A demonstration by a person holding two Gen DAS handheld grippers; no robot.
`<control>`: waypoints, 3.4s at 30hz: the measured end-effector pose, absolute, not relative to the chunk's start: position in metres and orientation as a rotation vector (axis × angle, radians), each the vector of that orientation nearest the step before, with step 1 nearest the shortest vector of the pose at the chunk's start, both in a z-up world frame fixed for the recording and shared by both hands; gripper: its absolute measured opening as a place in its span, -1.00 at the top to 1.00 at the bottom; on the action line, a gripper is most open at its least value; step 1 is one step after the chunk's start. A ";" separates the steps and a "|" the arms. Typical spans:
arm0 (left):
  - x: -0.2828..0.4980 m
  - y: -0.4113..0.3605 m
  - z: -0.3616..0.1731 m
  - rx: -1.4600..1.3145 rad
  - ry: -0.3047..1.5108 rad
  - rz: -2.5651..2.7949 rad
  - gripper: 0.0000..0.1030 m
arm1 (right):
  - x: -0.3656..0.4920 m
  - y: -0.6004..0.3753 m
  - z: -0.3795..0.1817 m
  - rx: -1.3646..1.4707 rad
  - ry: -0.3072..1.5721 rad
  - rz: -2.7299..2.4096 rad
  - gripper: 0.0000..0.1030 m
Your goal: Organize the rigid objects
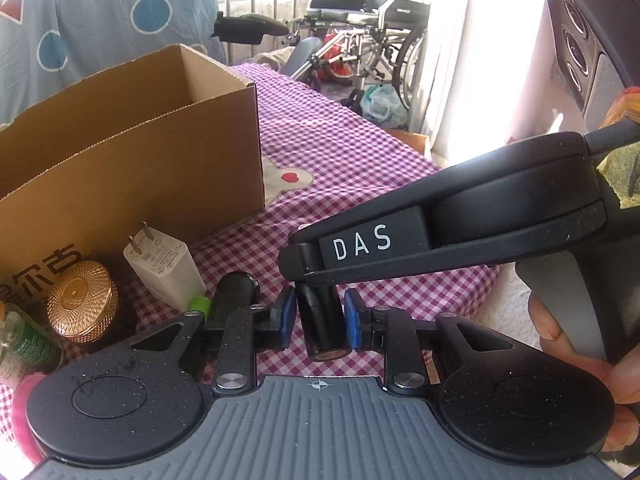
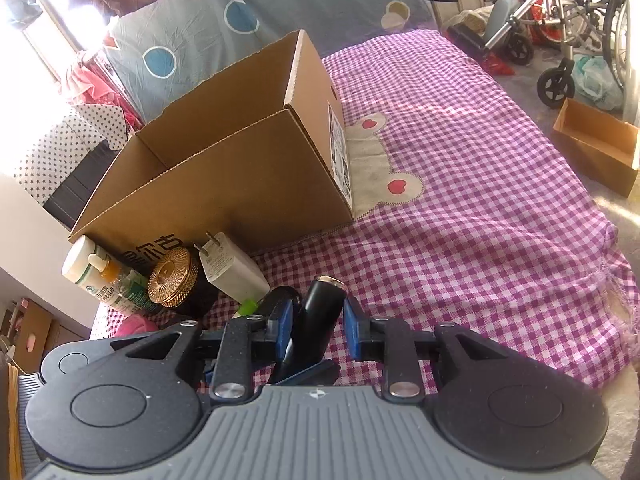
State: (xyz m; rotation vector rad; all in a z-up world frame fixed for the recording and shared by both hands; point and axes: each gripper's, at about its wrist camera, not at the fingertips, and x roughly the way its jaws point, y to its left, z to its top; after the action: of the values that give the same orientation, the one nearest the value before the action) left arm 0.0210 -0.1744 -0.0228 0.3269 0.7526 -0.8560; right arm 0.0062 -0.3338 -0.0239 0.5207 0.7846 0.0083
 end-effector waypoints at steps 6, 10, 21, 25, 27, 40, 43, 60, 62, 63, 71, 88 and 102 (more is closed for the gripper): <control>0.009 -0.139 0.039 0.279 0.601 -0.776 0.51 | -0.002 -0.310 0.046 0.433 0.644 0.094 0.42; 0.026 -0.113 0.082 0.252 0.544 -0.678 0.51 | 0.024 -0.286 0.094 0.376 0.569 0.216 0.42; 0.178 -0.087 0.097 0.128 0.778 -0.488 0.51 | 0.223 -0.256 0.116 0.493 0.821 0.460 0.46; 0.222 -0.079 0.074 0.133 0.888 -0.435 0.51 | 0.285 -0.248 0.087 0.539 0.973 0.464 0.51; 0.240 -0.081 0.061 0.146 0.935 -0.406 0.52 | 0.308 -0.244 0.072 0.541 1.025 0.459 0.52; 0.283 -0.081 0.029 0.237 1.069 -0.288 0.50 | 0.385 -0.234 -0.015 0.632 1.183 0.422 0.54; 0.279 -0.080 0.033 0.229 1.073 -0.295 0.50 | 0.388 -0.238 -0.016 0.668 1.159 0.420 0.51; 0.179 -0.046 0.113 0.018 0.964 -0.551 0.49 | 0.207 -0.324 0.113 0.627 0.854 0.485 0.51; 0.159 -0.045 0.114 0.014 0.946 -0.587 0.48 | 0.167 -0.334 0.122 0.641 0.804 0.493 0.51; 0.148 -0.045 0.113 0.017 0.940 -0.605 0.47 | 0.147 -0.339 0.123 0.643 0.781 0.490 0.51; 0.072 -0.064 0.064 0.103 0.871 -0.687 0.42 | 0.034 -0.360 0.072 0.676 0.704 0.293 0.51; 0.048 -0.151 -0.035 0.292 0.925 -0.706 0.42 | 0.051 -0.344 -0.053 0.750 0.918 0.135 0.50; 0.067 -0.167 -0.035 0.270 0.939 -0.771 0.42 | 0.060 -0.363 -0.070 0.813 0.931 0.184 0.49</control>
State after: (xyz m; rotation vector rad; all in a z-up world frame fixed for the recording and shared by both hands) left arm 0.0668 -0.1674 -0.0349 0.2702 0.9393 -0.7711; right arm 0.0598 -0.3628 -0.0696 0.8127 0.9311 0.1840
